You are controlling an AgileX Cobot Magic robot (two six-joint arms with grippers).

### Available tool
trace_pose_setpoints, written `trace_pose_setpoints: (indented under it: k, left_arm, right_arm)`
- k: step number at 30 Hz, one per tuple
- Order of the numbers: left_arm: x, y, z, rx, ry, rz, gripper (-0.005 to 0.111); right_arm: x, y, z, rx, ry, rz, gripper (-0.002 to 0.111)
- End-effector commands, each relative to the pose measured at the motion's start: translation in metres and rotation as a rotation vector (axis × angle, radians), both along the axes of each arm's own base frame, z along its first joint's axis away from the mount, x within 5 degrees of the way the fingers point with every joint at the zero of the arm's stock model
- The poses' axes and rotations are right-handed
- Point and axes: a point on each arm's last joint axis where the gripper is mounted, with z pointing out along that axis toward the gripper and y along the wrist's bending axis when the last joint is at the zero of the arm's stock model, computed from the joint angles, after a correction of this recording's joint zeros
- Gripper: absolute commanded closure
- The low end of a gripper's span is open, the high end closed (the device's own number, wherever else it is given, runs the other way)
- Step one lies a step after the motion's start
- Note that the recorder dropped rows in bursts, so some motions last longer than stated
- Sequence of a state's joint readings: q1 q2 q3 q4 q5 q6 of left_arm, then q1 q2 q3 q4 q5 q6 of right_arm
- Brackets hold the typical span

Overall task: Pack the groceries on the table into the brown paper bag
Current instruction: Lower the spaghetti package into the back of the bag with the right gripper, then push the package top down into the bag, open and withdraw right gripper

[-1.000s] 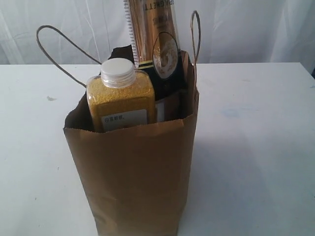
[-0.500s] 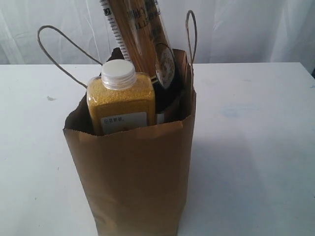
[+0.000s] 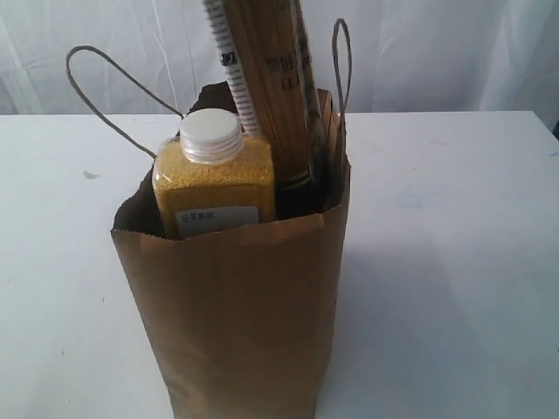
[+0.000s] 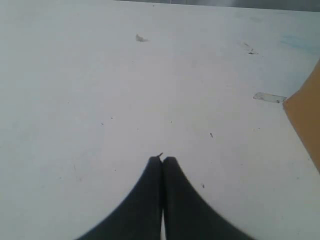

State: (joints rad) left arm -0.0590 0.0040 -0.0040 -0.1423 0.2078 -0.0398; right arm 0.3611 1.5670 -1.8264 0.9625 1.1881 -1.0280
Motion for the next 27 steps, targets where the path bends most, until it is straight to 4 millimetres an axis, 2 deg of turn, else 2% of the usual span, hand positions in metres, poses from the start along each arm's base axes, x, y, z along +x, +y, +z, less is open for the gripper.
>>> trace_pose_setpoints:
  k: [1, 17, 27]
  left_arm:
    - [0.000, 0.000, -0.001, -0.011, 0.001, 0.000, 0.107]
    - [0.000, 0.000, -0.001, -0.011, 0.001, 0.000, 0.107]
    - [0.000, 0.000, -0.001, -0.011, 0.001, 0.000, 0.107]
  right_arm:
    - [-0.005, -0.007, -0.007, 0.095, 0.014, 0.060, 0.108]
    - [0.006, -0.011, -0.088, 0.090, 0.162, 0.074, 0.108]
    - [0.005, -0.012, -0.105, 0.077, 0.209, 0.069, 0.108]
